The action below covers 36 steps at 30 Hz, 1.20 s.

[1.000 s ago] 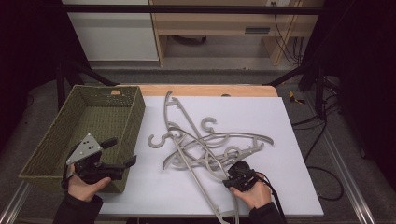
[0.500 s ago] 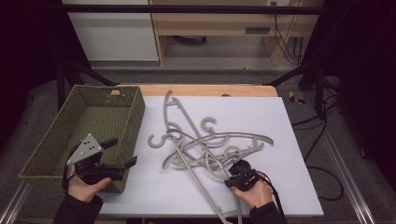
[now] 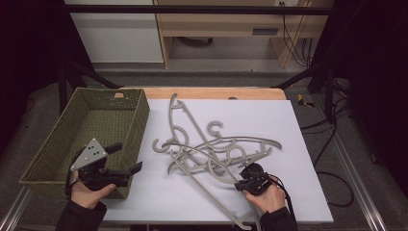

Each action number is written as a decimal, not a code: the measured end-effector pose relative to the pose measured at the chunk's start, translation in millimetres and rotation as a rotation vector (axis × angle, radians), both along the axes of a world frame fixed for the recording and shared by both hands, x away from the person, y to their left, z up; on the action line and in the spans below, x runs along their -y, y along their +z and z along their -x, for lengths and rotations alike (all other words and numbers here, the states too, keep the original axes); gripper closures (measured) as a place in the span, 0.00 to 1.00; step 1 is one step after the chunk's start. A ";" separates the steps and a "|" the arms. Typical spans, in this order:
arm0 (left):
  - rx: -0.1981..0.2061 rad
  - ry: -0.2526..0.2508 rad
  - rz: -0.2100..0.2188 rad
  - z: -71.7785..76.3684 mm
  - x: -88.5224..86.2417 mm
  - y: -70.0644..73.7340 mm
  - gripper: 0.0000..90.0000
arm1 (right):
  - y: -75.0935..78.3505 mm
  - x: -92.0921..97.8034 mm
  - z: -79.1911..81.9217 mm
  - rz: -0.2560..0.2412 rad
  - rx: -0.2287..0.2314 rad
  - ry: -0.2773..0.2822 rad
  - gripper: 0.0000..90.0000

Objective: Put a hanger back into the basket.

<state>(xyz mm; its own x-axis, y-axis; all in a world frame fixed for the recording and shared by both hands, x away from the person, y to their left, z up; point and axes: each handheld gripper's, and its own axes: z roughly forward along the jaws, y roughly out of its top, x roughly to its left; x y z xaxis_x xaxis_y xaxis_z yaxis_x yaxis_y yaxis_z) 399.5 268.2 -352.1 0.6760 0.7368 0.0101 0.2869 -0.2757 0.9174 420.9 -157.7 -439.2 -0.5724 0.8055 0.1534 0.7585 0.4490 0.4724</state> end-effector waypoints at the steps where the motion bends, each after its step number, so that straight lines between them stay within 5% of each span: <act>1: 0.000 -0.003 -0.002 0.1 0.4 0.2 0.08 | 1.6 1.0 0.2 -0.006 0.005 0.007 0.90; 11: -0.016 -0.059 -0.027 3.4 10.4 4.8 0.08 | 26.3 9.9 4.7 -0.030 0.086 0.098 0.91; 14: -0.025 -0.089 -0.045 5.6 18.6 5.9 0.08 | 35.3 9.9 6.9 0.004 0.133 0.168 0.91; 19: -0.019 -0.152 -0.093 12.0 34.5 10.1 0.08 | 48.8 4.6 11.0 -0.011 0.166 0.268 0.91; 28: -0.039 -0.252 -0.248 13.2 62.0 7.4 0.12 | 62.7 -7.8 13.2 0.018 0.185 0.487 0.91; 36: -0.059 -0.312 -0.388 5.4 81.3 -3.5 0.27 | 62.7 -18.5 11.6 0.051 0.170 0.534 0.91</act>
<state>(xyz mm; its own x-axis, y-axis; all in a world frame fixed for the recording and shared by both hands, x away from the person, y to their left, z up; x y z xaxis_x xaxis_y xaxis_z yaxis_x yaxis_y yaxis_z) 394.1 186.9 -355.6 0.8715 0.4485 0.1986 0.1843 -0.6747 0.7148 409.3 -139.2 -376.5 -0.9161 0.4010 -0.0076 0.3348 0.7751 0.5359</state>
